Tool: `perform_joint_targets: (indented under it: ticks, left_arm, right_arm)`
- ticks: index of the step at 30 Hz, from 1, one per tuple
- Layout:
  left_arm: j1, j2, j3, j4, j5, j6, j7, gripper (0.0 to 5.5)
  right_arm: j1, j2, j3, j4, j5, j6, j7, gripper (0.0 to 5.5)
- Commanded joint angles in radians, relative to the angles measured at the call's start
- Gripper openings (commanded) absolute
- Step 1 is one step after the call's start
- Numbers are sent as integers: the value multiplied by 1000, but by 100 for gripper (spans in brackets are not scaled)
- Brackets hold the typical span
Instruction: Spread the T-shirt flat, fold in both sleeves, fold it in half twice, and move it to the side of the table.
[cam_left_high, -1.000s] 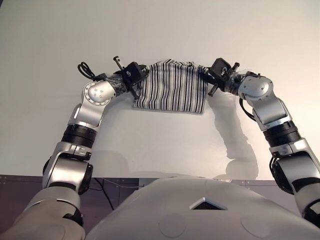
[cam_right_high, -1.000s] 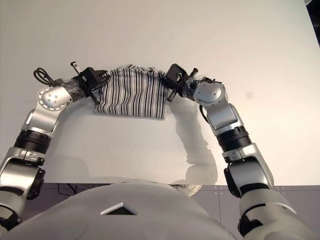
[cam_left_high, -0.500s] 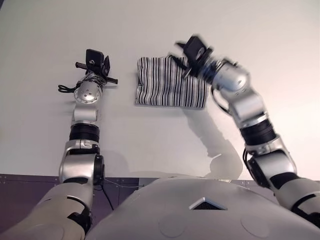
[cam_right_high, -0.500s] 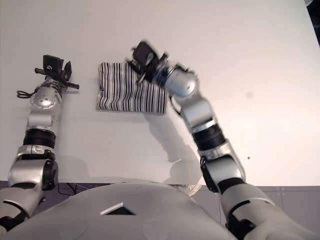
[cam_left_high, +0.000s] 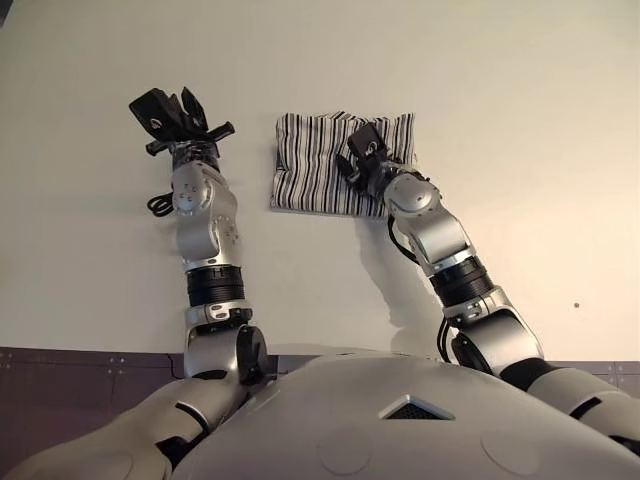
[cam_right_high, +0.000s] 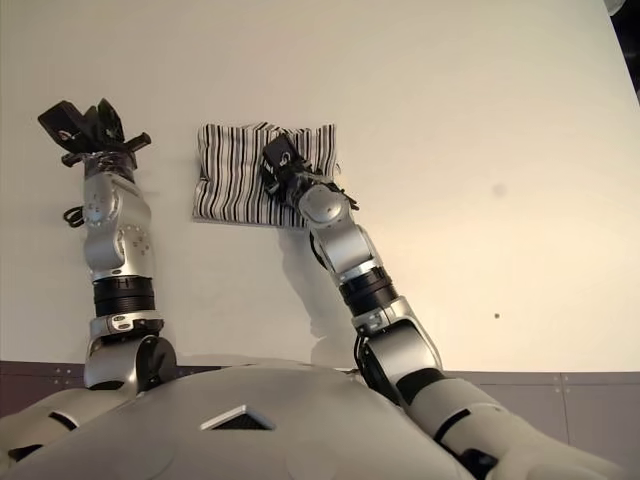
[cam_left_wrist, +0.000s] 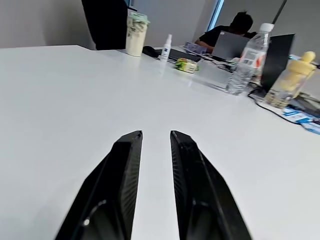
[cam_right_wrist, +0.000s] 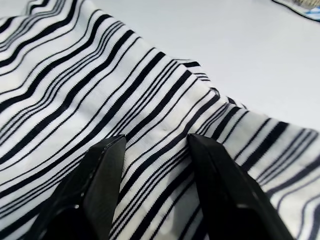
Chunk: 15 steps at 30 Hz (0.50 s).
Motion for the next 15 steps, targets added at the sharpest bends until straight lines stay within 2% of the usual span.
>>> perform_joint_targets:
  ticks: [1,4,6,10,15]
  left_arm:
    - [-29,-18,18,-20,-11,-6,18,103]
    - [-39,-20,70,-11,-16,-43,67,103]
    - [-55,-16,107,15,-3,-68,121,103]
    - [-65,-33,101,36,51,-90,195,103]
    - [-74,-59,67,23,106,-122,228,103]
  right_arm:
    - [-19,-32,-256,73,69,79,-171,227]
    - [-118,-103,-570,199,195,18,-389,227]
    - [-184,-174,-693,328,234,-32,-507,227]
    - [-275,-281,-707,531,202,-152,-551,227]
    - [-341,-323,-706,661,212,-300,-501,227]
